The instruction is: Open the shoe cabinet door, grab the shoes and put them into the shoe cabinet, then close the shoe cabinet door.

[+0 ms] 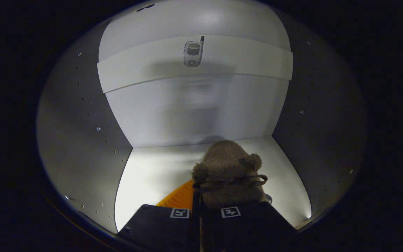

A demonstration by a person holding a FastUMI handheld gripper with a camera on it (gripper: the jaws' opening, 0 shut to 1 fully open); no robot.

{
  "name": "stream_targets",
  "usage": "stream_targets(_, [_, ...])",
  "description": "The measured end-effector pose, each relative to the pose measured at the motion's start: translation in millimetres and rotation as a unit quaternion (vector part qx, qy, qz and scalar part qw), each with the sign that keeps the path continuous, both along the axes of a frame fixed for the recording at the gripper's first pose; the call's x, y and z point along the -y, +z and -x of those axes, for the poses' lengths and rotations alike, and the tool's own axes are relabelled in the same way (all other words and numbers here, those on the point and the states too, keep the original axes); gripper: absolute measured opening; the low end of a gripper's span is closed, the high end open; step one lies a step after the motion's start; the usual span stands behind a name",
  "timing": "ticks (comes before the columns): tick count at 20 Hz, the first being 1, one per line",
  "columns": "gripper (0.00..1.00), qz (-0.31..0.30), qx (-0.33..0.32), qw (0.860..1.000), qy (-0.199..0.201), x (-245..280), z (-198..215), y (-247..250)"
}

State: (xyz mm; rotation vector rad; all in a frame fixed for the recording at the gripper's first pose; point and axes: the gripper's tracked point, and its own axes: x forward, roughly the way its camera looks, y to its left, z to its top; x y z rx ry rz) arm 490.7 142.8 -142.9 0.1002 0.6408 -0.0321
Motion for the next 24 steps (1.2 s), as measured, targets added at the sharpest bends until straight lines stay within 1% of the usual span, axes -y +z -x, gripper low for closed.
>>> stream_targets(1, [0.21, -0.002, -0.004, 1.000, 0.002, -0.6, 4.9, 1.4])
stream_targets(2, [0.29, -0.004, -0.006, 1.000, 0.006, -1.4, 8.0, 2.6])
stream_targets(3, [0.31, -0.005, -0.006, 1.000, 0.011, -3.3, 12.7, 5.9])
stream_targets(7, [0.68, -0.020, -0.018, 0.999, 0.038, -16.0, 35.0, 16.2])
stream_targets(10, [0.94, -0.028, -0.015, 0.999, 0.039, -15.4, 47.9, 29.8])
stream_targets(14, [0.97, -0.048, -0.011, 0.998, 0.039, -12.3, 70.3, 49.3])
stream_targets(17, [0.98, -0.050, 0.009, 0.998, 0.038, -7.6, 92.9, 67.9])
stream_targets(21, [0.98, -0.051, 0.078, 0.995, 0.031, -4.5, 132.9, 109.0])
stream_targets(24, [0.99, -0.054, 0.144, 0.988, 0.028, -6.5, 166.3, 138.2])
